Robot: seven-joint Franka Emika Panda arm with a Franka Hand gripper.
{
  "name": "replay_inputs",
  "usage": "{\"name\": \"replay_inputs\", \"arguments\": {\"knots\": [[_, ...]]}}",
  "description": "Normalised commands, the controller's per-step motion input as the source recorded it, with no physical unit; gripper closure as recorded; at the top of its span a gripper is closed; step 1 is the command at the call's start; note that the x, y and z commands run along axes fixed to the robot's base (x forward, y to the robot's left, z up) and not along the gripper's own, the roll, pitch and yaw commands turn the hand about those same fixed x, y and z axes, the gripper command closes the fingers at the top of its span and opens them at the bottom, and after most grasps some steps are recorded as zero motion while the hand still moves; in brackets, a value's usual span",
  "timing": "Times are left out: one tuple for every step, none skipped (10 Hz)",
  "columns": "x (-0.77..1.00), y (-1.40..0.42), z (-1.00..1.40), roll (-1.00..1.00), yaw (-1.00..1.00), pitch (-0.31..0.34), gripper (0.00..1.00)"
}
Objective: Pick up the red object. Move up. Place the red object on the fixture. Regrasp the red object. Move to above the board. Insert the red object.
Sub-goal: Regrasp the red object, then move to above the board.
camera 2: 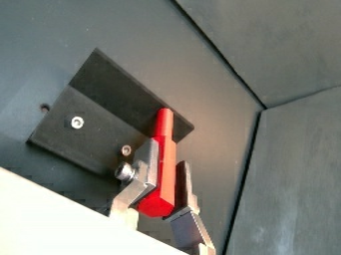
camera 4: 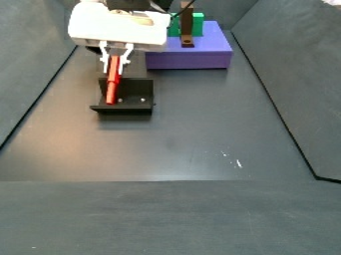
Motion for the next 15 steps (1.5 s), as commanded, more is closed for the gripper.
{"name": "replay_inputs", "arguments": {"knots": [[0.0,0.0,0.0,0.0,0.0,0.0,1.0],[0.0,0.0,1.4,0.0,0.0,0.0,1.0],[0.02,0.02,1.4,0.0,0.03,0.014,1.0],[-0.01,0.02,1.4,-0.06,0.01,0.013,1.0],[0.01,0.03,1.4,0.0,0.02,-0.004,1.0],[0.01,0.01,1.4,0.01,0.01,0.038,1.0],[0.01,0.01,1.4,-0.01,0.01,0.026,1.0],[0.01,0.02,1.4,-0.01,0.01,0.033,1.0],[0.02,0.0,0.54,0.0,0.01,0.042,1.0],[0.03,-0.01,0.31,0.01,0.02,0.055,1.0],[-1.03,-1.4,0.27,-1.0,-0.03,0.182,1.0],[-1.05,-1.4,0.27,-1.0,-0.03,0.176,1.0],[-1.11,-1.4,0.29,-1.0,-0.02,0.162,1.0],[-1.12,-1.4,0.26,-1.0,0.0,0.167,1.0],[-1.1,-1.4,0.27,-1.0,0.01,0.17,1.0]]}}
